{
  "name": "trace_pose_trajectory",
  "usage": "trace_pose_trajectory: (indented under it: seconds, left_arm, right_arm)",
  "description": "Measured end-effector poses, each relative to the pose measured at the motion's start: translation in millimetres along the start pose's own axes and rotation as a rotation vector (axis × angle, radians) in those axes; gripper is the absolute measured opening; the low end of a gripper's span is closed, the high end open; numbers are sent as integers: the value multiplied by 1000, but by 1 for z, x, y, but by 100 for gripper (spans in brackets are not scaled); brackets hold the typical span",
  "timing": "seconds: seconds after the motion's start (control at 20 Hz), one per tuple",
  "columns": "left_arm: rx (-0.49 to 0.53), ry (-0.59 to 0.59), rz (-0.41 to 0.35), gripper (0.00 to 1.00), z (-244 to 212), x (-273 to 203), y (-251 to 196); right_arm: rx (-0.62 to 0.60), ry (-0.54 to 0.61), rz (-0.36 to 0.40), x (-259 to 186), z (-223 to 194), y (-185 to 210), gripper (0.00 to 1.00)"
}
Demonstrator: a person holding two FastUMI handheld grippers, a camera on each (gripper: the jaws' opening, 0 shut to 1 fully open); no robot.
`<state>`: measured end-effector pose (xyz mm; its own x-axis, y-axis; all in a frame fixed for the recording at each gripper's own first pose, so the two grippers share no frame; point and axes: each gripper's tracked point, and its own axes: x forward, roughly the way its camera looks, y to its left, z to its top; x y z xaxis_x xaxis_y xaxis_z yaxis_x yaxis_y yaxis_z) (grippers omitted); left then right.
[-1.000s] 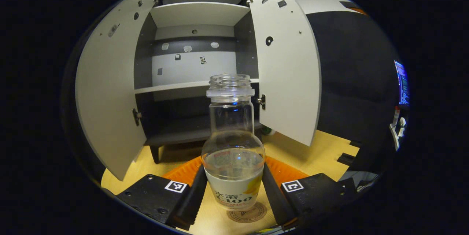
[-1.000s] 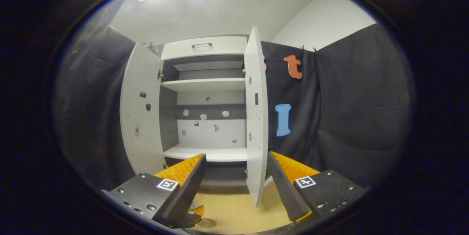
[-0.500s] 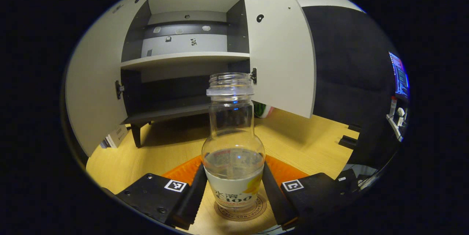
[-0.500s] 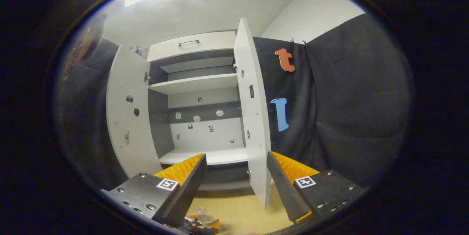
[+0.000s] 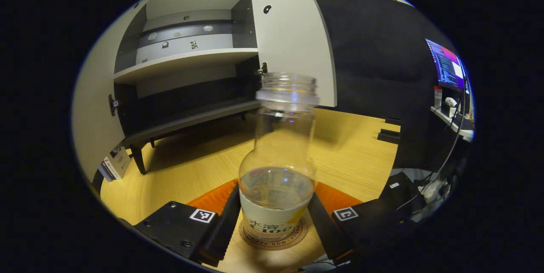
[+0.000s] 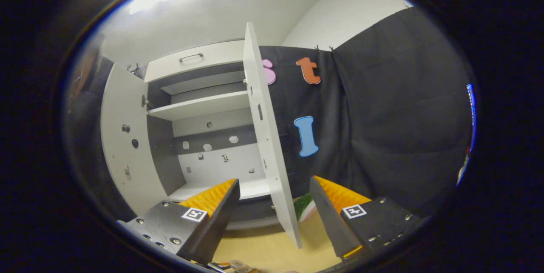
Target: Grasp the bottle in the cabinet with the left hand and place it on the coaster, then close the right door with the right hand and the left door with the left hand.
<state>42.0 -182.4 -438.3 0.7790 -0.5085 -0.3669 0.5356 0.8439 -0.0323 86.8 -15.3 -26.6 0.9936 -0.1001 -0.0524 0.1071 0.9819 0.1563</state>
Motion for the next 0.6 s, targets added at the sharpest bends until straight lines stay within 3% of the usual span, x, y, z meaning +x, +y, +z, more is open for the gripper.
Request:
trace_pose_trajectory:
  seconds: [0.05,0.15,0.4,0.6]
  left_arm:
    - [-21,2,-12,87,1,-2,-1]
    - [-49,26,-22,91,-1,-2,-1]
    - [8,24,-29,92,8,-5,9]
    - [4,11,31,94,33,-16,20]
  right_arm:
    - [-7,6,-13,2,-2,-5,100]
    - [-12,3,-25,3,-2,-10,100]
    - [10,-37,-12,4,-2,-22,100]
    - [-17,0,-36,-3,-14,-51,100]
